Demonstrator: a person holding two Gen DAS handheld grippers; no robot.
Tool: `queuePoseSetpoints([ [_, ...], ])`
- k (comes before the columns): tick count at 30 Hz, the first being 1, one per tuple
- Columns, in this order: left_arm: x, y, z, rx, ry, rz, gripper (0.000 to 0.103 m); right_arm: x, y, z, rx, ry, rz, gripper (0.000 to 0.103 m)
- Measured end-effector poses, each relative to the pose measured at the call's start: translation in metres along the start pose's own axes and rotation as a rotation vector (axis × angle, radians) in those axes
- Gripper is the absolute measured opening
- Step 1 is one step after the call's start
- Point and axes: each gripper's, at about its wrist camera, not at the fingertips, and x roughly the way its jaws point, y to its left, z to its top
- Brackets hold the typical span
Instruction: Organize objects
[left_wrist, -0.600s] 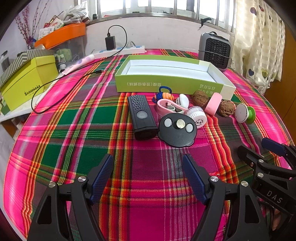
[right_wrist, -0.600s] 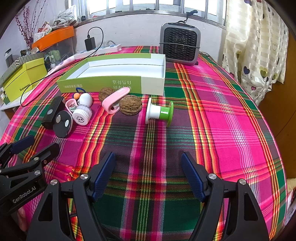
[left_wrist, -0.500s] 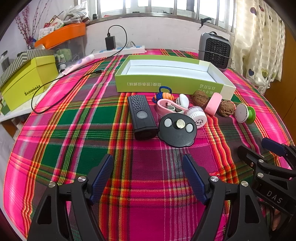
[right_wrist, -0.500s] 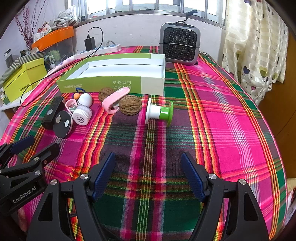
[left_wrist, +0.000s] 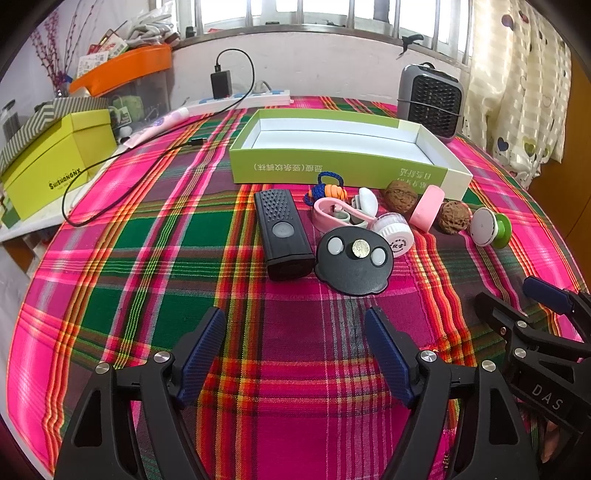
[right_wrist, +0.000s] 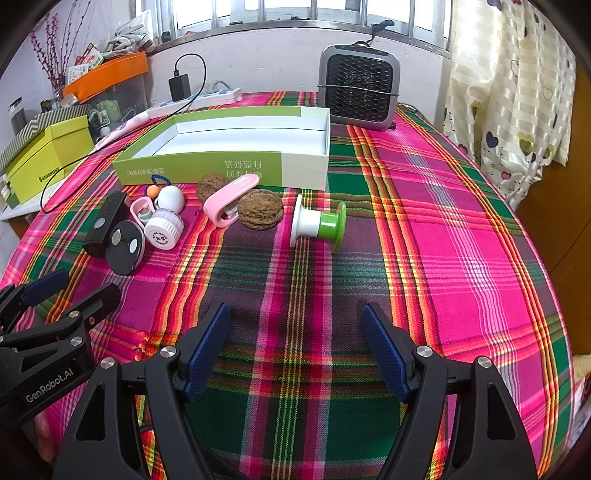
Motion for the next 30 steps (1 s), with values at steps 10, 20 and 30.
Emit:
queuePoseSetpoints([
  [10,0.0,-0.0002,0.0001,0.001,0.001,0.001,0.077,0.0003,-0.0012,-0.0003,0.0,0.0,0.0,0.074],
  [20,0.0,-0.0003,0.0003,0.0,0.001,0.001,0.077,0.0004,-0.002,-0.0007,0.0,0.0,0.0,0.074],
  [30,0.0005,0.0001,0.0024,0.033,0.003,-0.028,0.077,0.0031,-0.0065,-0.0012,-0.025,0.001,0.026,0.074],
])
